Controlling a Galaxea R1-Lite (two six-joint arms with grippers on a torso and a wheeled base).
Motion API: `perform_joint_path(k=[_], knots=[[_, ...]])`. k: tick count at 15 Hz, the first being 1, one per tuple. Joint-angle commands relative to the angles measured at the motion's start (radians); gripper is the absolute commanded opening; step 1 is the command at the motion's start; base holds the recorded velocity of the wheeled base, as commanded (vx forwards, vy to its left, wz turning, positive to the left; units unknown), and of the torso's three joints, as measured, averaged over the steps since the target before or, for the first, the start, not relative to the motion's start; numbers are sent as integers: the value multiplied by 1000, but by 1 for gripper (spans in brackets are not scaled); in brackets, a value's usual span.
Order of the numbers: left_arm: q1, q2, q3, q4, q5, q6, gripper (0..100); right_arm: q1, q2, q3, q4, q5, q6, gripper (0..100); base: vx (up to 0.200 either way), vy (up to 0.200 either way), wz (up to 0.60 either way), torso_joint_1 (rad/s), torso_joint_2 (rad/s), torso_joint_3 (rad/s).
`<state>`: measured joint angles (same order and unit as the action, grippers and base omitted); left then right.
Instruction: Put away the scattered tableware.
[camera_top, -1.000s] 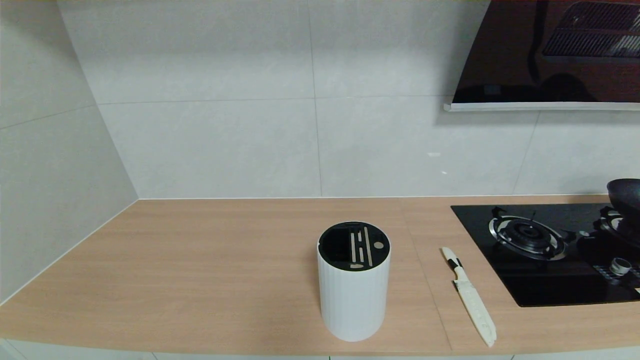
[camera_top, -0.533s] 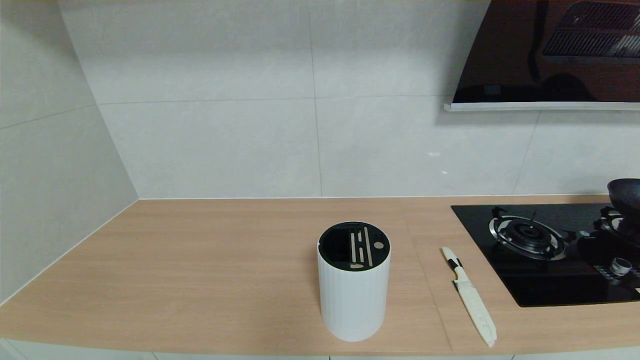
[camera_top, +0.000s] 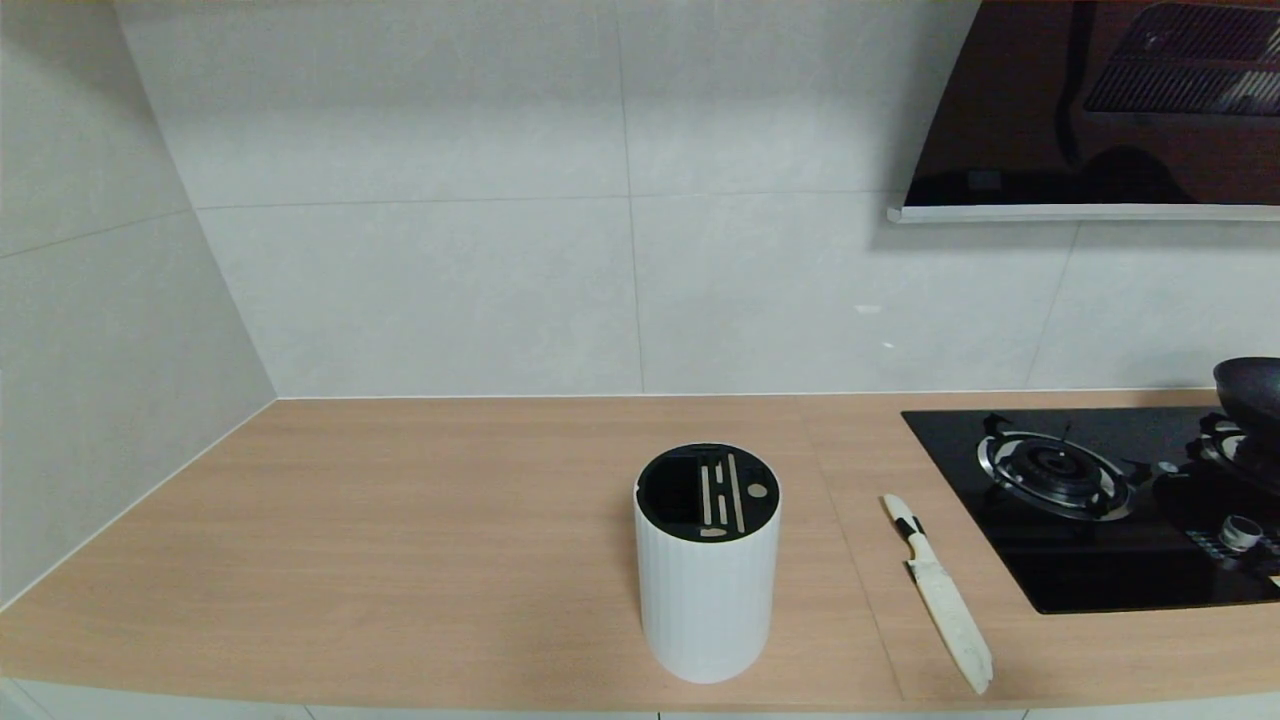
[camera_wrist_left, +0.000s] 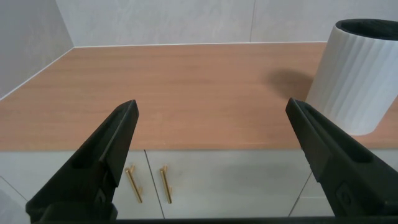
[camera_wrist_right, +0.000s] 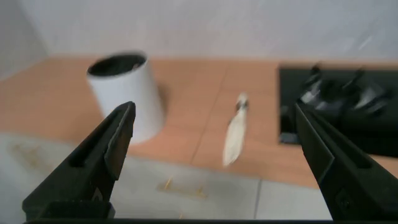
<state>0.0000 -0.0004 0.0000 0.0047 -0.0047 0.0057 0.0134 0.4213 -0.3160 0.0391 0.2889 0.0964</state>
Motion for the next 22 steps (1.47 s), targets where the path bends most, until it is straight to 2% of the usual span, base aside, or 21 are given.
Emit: perform_joint_path(k=[1, 3, 4, 5, 6, 7, 10, 15, 17, 18, 19, 22], knots=[[0, 0, 0, 0, 0, 0, 100, 68, 525, -152, -58, 38, -1, 100, 0, 0, 0, 0, 0, 0], [0, 0, 0, 0, 0, 0, 100, 86, 689, -183, -130, 29, -1, 100, 0, 0, 0, 0, 0, 0], [0, 0, 0, 0, 0, 0, 100, 131, 824, -204, -196, -5, -1, 100, 0, 0, 0, 0, 0, 0], [0, 0, 0, 0, 0, 0, 100, 137, 864, -210, -216, -24, -1, 100, 0, 0, 0, 0, 0, 0], [0, 0, 0, 0, 0, 0, 100, 160, 998, -222, -294, -91, -1, 100, 0, 0, 0, 0, 0, 0], [0, 0, 0, 0, 0, 0, 100, 168, 1036, -227, -321, -109, -1, 100, 0, 0, 0, 0, 0, 0], [0, 0, 0, 0, 0, 0, 100, 183, 1314, -259, -533, -175, -3, 100, 0, 0, 0, 0, 0, 0], [0, 0, 0, 0, 0, 0, 100, 186, 1573, -344, -591, -294, -23, 100, 0, 0, 0, 0, 0, 0], [0, 0, 0, 0, 0, 0, 100, 197, 1622, -345, -616, -306, -30, 100, 0, 0, 0, 0, 0, 0], [0, 0, 0, 0, 0, 0, 100, 200, 1700, -342, -713, -333, -32, 100, 0, 0, 0, 0, 0, 0], [0, 0, 0, 0, 0, 0, 100, 209, 1731, -339, -754, -349, -32, 100, 0, 0, 0, 0, 0, 0], [0, 0, 0, 0, 0, 0, 100, 214, 1820, -345, -820, -401, -33, 100, 0, 0, 0, 0, 0, 0]])
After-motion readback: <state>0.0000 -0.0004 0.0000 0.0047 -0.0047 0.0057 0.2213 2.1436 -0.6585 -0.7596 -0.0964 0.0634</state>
